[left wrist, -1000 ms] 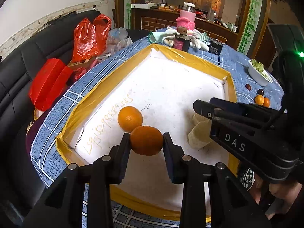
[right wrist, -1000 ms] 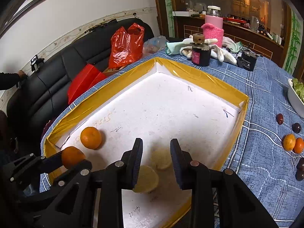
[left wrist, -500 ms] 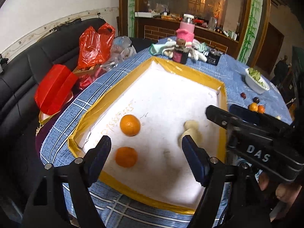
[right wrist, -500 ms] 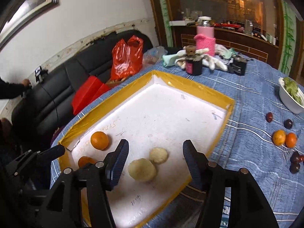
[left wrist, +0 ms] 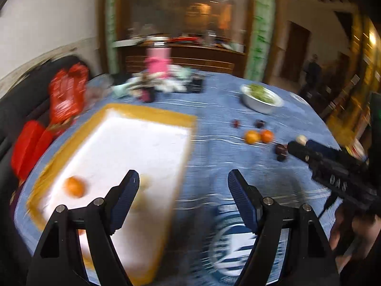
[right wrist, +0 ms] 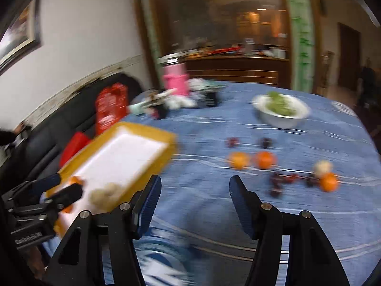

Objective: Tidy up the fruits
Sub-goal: 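Move both tools back toward the remaining fruit, then grasp a mandarin with the right tool while the left tool grasps a dark plum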

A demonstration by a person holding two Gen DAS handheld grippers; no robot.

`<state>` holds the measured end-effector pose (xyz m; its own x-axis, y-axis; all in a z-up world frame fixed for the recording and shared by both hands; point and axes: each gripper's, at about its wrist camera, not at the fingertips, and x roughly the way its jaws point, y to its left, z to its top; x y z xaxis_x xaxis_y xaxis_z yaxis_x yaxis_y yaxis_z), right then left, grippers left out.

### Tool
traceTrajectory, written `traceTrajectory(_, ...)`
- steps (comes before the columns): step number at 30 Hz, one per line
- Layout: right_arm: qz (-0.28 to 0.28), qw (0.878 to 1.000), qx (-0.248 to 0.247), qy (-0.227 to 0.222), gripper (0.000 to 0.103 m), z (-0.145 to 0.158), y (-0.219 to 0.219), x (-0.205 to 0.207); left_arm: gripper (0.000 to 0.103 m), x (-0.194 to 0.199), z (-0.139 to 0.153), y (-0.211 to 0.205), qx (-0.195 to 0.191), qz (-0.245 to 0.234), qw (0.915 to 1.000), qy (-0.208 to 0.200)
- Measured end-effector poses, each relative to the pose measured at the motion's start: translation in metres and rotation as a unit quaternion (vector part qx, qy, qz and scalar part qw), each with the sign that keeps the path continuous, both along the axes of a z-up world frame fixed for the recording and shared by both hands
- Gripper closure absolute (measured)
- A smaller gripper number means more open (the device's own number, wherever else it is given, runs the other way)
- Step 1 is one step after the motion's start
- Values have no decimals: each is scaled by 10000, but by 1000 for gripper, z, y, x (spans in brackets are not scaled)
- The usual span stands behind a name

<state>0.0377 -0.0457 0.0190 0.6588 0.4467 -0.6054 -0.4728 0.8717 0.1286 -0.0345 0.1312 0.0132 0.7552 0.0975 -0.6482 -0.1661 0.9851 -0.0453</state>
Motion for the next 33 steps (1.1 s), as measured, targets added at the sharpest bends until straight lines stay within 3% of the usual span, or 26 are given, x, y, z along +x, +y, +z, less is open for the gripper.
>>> traceTrajectory(5, -938, 9955, -70, 109, 41, -13, -91, 33, 26, 40, -11, -67, 141, -928, 9956, -27)
traceTrajectory(10, -1413, 9891, -283, 300, 41, -30, -148, 67, 26, 83, -27, -111, 147, -1306, 9912, 162)
traceTrajectory(17, -1144, 9911, -531, 431, 43, -49, -160, 100, 27, 122, -50, -134, 24, -1339, 9898, 479)
traceTrajectory(19, -1131, 9907, -593, 476, 49, -55, -160, 106, 27, 132, -57, -138, -15, -1368, 9890, 556)
traceTrajectory(25, -1038, 9903, -689, 613, 54, -68, -156, 122, 27, 147, -72, -143, -116, -1402, 9872, 747)
traceTrajectory(33, -966, 9903, -703, 702, 61, -77, -150, 133, 45, 155, -82, -156, -141, -1514, 9846, 862)
